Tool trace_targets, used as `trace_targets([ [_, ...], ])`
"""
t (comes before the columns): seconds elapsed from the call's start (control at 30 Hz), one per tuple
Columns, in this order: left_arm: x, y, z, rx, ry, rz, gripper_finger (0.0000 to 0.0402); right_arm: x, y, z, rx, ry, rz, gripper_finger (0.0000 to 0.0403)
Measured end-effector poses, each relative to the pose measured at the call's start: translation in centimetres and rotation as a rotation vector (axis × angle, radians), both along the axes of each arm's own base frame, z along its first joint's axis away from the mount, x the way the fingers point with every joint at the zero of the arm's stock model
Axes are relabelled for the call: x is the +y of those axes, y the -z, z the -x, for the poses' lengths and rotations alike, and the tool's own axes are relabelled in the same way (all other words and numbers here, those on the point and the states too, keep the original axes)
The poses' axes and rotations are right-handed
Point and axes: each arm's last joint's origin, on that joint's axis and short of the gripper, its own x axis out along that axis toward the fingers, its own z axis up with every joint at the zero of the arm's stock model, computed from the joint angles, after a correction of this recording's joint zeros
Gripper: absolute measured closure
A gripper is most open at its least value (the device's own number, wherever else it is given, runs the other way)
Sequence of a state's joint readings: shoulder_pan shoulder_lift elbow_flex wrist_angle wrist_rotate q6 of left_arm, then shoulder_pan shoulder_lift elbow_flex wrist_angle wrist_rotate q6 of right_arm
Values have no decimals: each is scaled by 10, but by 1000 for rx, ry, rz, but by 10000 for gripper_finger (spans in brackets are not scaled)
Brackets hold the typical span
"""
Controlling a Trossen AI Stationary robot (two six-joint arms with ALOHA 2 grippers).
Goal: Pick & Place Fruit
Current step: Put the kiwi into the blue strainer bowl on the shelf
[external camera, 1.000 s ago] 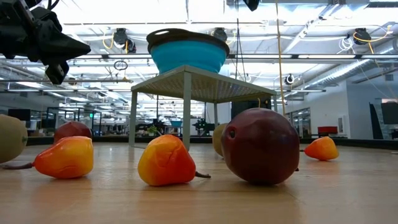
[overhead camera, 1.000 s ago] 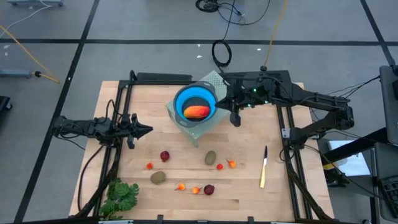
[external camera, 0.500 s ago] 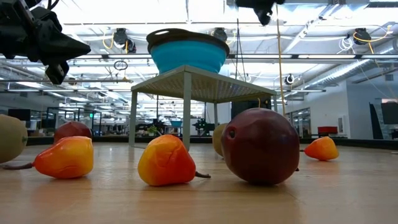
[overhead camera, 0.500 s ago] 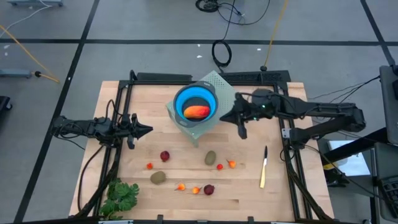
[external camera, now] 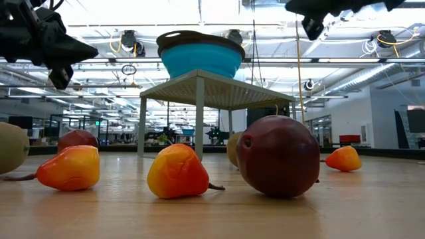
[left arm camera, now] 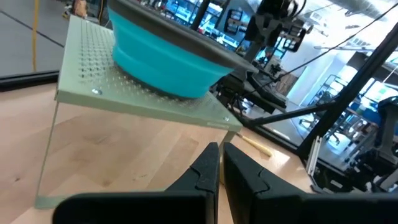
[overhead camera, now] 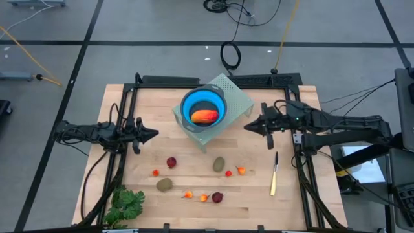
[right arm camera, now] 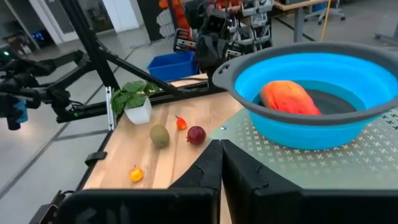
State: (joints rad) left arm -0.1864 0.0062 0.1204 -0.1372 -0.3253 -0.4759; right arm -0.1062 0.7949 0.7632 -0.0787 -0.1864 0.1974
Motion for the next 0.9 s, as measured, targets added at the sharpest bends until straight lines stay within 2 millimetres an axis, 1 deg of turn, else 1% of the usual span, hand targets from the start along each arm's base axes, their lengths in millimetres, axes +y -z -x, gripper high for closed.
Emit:
trace_targets([
  [0.23, 0, -4, 0, -39, -1, 7, 382, 2, 8, 23, -46, 2, 5, 403],
  [0.4, 0, -4, 0, -38, 0, 8, 382, 4, 21, 37, -60, 3, 6, 403],
  [0.57, 0, -4, 0, -38, 0, 9, 382, 5, 34, 48, -73, 7, 8, 403],
  [0.77, 0, -4, 0, -38, 0, 11, 382, 6, 42, 59, -108, 14, 8, 403],
  [0.9, 0, -4, 0, -38, 0, 11, 382, 5, 47, 66, -129, 62, -5, 403],
])
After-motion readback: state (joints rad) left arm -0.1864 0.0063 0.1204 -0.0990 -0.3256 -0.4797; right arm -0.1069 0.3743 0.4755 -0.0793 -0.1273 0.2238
